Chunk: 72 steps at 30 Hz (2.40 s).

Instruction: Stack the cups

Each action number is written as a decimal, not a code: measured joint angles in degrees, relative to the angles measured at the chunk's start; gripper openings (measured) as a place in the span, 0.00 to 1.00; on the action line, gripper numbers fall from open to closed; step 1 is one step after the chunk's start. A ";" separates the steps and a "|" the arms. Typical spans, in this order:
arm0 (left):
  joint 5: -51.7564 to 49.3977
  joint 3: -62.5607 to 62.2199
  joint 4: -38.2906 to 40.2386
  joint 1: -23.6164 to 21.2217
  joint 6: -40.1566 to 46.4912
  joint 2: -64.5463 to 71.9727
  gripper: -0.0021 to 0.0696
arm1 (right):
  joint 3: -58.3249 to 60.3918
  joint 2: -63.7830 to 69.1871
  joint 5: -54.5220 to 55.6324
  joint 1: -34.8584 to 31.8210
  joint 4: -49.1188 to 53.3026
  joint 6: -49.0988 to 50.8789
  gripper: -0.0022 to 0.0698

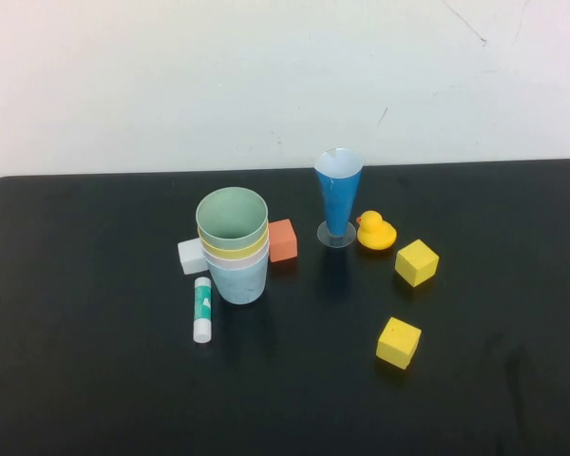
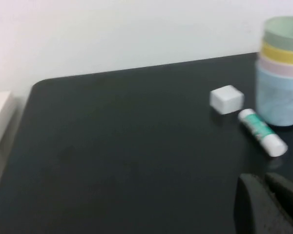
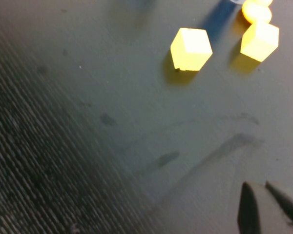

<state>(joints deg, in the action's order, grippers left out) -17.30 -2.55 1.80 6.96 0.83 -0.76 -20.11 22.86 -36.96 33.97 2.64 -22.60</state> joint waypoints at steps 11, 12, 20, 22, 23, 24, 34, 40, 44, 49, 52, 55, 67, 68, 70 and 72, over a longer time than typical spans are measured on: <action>0.06 3.62 2.11 -1.94 -7.54 0.00 0.03 | 0.00 -0.03 -0.02 0.00 0.00 0.00 0.04; 0.06 3.62 2.11 -1.94 -7.54 0.00 0.03 | 0.00 -0.03 -0.02 0.00 0.00 0.00 0.04; -0.17 3.62 2.47 -1.94 -0.51 0.00 0.03 | 0.00 -0.03 -0.02 0.00 0.00 0.00 0.04; -0.17 3.62 2.69 -1.94 -0.51 0.00 0.03 | 0.00 -0.03 -0.02 0.00 0.00 0.00 0.04; -0.28 3.62 2.75 -1.94 -0.51 0.00 0.03 | 0.00 -0.03 -0.02 0.00 0.00 0.00 0.04; -0.27 3.62 2.86 -1.94 -0.51 0.00 0.03 | 0.00 -0.03 -0.02 0.00 0.00 0.00 0.04; -0.39 3.62 2.89 -1.94 -0.51 0.00 0.03 | 0.00 -0.03 -0.02 0.00 0.00 0.00 0.04; -0.39 3.62 2.97 -1.94 -0.83 0.00 0.03 | 0.00 -0.03 -0.02 0.00 0.36 0.00 0.04; -0.39 3.62 2.97 -1.94 -0.51 0.00 0.03 | 0.33 -0.95 0.28 -0.76 1.37 -0.58 0.04; -0.39 3.62 3.10 -1.94 -0.51 0.00 0.03 | 6.11 -5.76 7.04 -10.72 0.67 -0.80 0.04; -0.39 3.62 3.10 -1.94 -0.51 0.00 0.03 | 11.96 -9.66 13.09 -17.88 0.67 -0.80 0.04; -0.39 3.62 3.10 -1.94 -0.51 0.00 0.03 | 18.82 -14.75 20.35 -24.75 0.67 -0.80 0.04; -0.39 3.62 3.10 -1.94 -0.51 0.00 0.03 | 21.68 -23.60 20.19 -33.55 -1.32 -0.80 0.04; -0.39 3.62 3.10 -1.94 -0.51 0.00 0.03 | 21.68 -23.60 19.21 -33.55 -1.32 -0.80 0.04; -0.39 3.62 3.10 -1.94 -0.42 0.00 0.03 | 21.68 -23.60 18.37 -33.55 -1.32 -0.80 0.04; -0.39 3.62 3.10 -1.94 -0.42 0.00 0.03 | 21.68 -23.60 18.13 -33.55 -1.42 -0.80 0.04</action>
<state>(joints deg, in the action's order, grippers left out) -17.68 1.06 4.90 5.03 0.41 -0.76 1.57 -0.74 -18.84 0.42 1.21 -23.40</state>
